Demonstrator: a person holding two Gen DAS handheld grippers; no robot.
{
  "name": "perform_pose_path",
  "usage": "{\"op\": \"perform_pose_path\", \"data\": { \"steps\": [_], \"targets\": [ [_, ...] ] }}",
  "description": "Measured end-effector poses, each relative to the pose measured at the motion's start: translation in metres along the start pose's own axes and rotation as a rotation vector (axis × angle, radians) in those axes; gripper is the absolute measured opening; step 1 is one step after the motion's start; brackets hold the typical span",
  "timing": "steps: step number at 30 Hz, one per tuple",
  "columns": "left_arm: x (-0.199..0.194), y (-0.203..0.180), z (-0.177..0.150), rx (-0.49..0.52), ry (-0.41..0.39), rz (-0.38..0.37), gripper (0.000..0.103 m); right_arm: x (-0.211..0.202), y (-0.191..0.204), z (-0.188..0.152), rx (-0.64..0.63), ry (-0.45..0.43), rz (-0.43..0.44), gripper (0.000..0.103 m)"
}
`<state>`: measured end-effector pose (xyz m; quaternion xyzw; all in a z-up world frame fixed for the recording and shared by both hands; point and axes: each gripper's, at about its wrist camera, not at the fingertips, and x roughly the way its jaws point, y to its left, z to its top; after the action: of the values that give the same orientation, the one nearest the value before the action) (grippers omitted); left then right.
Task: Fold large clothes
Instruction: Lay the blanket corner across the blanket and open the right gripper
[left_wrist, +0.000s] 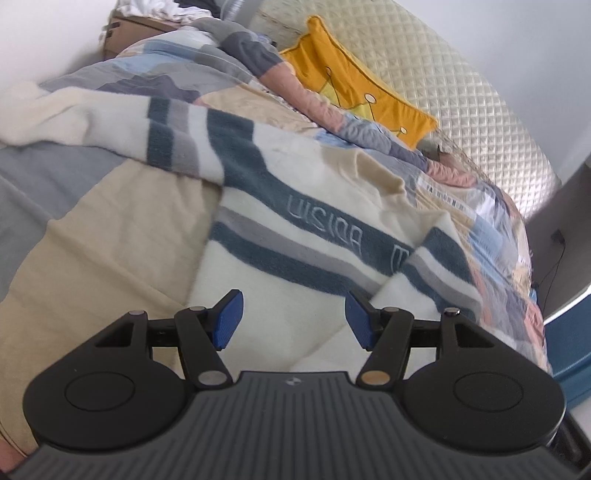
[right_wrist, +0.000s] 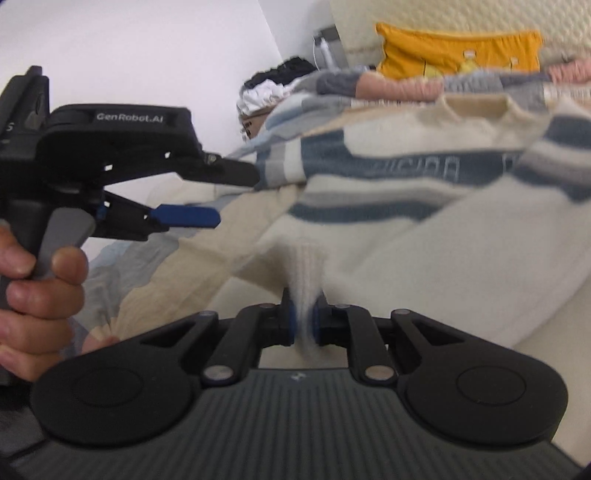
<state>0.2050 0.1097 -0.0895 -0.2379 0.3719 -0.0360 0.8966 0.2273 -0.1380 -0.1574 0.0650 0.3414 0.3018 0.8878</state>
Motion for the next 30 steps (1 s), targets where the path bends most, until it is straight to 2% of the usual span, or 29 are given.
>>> {"op": "perform_pose_path", "data": {
  "steps": [1, 3, 5, 10, 14, 19, 23, 29, 30],
  "targets": [
    [0.002, -0.003, -0.001, 0.013, 0.003, 0.002, 0.067, 0.0, 0.001, -0.001, -0.006, 0.009, -0.004, 0.027],
    [0.002, -0.008, -0.004, 0.036, 0.008, 0.0, 0.067, -0.006, 0.006, -0.004, -0.016, 0.01, 0.0, 0.052],
    [0.001, -0.012, -0.005, 0.056, 0.003, -0.007, 0.067, -0.014, 0.008, -0.006, -0.024, 0.003, 0.011, 0.06],
    [-0.002, -0.021, -0.007, 0.107, -0.03, -0.003, 0.067, -0.042, 0.007, 0.001, -0.027, -0.022, -0.017, 0.061],
    [-0.001, -0.021, -0.005, 0.108, -0.049, 0.009, 0.067, -0.074, -0.008, 0.008, -0.006, -0.086, -0.051, 0.063],
    [0.005, -0.03, -0.012, 0.138, -0.029, -0.006, 0.067, -0.109, -0.037, 0.02, 0.077, -0.239, -0.117, 0.065],
    [0.012, -0.048, -0.026, 0.204, -0.004, -0.028, 0.067, -0.103, -0.056, 0.029, 0.104, -0.276, -0.226, 0.065],
    [0.032, -0.066, -0.046, 0.266, 0.038, 0.007, 0.067, -0.07, -0.085, 0.024, 0.188, -0.235, -0.279, 0.065],
    [0.035, -0.066, -0.048, 0.268, 0.047, 0.009, 0.067, -0.064, -0.089, 0.024, 0.189, -0.226, -0.285, 0.059]
  ]
}}
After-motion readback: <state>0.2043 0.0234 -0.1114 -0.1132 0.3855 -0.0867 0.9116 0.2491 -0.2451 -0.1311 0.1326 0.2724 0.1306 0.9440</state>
